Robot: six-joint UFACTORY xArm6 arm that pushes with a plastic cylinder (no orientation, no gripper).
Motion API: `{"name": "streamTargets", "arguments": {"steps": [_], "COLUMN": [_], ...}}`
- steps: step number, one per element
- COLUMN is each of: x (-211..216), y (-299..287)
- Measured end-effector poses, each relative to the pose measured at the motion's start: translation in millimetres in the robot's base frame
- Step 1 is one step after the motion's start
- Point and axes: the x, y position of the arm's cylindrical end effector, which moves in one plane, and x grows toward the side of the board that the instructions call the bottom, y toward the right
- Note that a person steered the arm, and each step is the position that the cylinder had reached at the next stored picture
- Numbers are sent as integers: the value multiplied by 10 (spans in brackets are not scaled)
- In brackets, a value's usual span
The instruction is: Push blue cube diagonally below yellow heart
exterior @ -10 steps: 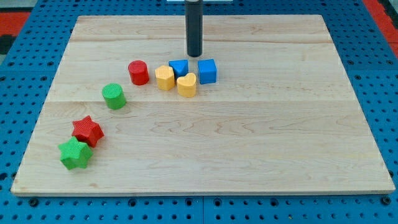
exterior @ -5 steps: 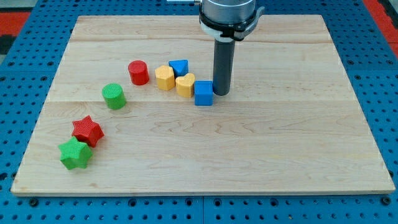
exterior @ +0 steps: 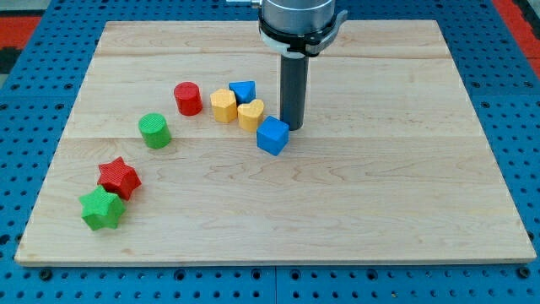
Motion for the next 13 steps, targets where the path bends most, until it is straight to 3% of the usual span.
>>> {"name": "streamTargets", "arguments": {"steps": [2, 3, 4, 6, 7, 9, 11, 13], "x": [405, 377, -135, -185, -419, -148, -293, 174], "y": [16, 136, 274, -174, -174, -356, -147, -149]}}
